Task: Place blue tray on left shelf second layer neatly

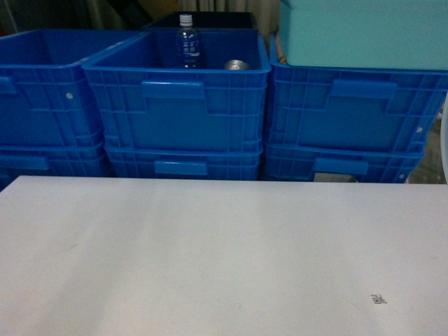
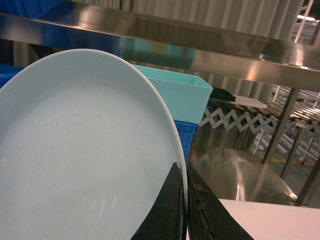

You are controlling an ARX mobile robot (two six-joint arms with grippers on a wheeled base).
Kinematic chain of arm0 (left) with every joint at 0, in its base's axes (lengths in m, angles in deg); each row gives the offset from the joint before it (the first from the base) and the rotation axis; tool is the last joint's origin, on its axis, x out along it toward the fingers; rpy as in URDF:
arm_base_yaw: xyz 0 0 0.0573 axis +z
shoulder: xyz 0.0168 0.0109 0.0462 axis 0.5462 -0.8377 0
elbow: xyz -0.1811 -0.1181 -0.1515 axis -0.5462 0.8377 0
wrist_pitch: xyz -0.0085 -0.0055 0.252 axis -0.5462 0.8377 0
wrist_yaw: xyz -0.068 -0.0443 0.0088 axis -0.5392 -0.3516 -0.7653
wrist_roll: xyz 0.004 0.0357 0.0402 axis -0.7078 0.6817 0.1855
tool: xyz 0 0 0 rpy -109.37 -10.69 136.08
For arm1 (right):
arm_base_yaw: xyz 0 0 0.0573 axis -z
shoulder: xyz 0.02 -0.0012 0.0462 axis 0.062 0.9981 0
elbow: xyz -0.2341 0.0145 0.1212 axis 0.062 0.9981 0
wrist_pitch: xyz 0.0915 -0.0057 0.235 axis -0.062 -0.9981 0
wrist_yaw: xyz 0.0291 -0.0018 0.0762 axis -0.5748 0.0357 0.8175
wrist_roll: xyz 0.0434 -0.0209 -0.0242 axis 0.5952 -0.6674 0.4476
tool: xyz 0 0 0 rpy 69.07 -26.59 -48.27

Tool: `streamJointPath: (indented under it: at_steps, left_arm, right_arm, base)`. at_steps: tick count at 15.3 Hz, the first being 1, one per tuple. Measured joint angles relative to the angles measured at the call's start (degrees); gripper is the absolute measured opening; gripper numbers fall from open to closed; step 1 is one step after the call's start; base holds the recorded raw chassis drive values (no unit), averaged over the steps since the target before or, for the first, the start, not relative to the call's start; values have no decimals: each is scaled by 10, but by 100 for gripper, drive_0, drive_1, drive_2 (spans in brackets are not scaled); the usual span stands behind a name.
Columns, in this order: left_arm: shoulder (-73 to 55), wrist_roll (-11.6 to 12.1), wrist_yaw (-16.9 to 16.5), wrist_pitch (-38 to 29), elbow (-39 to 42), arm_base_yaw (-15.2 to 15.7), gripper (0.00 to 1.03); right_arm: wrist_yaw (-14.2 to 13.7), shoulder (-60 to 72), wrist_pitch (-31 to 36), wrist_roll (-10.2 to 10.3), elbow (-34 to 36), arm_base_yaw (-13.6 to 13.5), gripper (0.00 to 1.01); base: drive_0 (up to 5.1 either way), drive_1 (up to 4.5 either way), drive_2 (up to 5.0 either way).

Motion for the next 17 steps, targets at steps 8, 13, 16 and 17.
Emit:
streamJointPath:
  at_steps: [8,13,16,17]
  left_arm:
    - [0,0,0,0,0,0,98]
    - [0,0,0,0,0,0,98]
    - [0,0,-1,0,0,0,98]
    - [0,0,-1,0,0,0,98]
  right_arm:
    - [-2,0,0,0,0,0,2]
    - [-2,0,0,0,0,0,2]
    - [-2,0,0,0,0,0,2]
    - [-2,0,0,0,0,0,2]
  base:
    - [0,0,0]
    - [0,0,0]
    - [0,0,0]
    - [0,0,0]
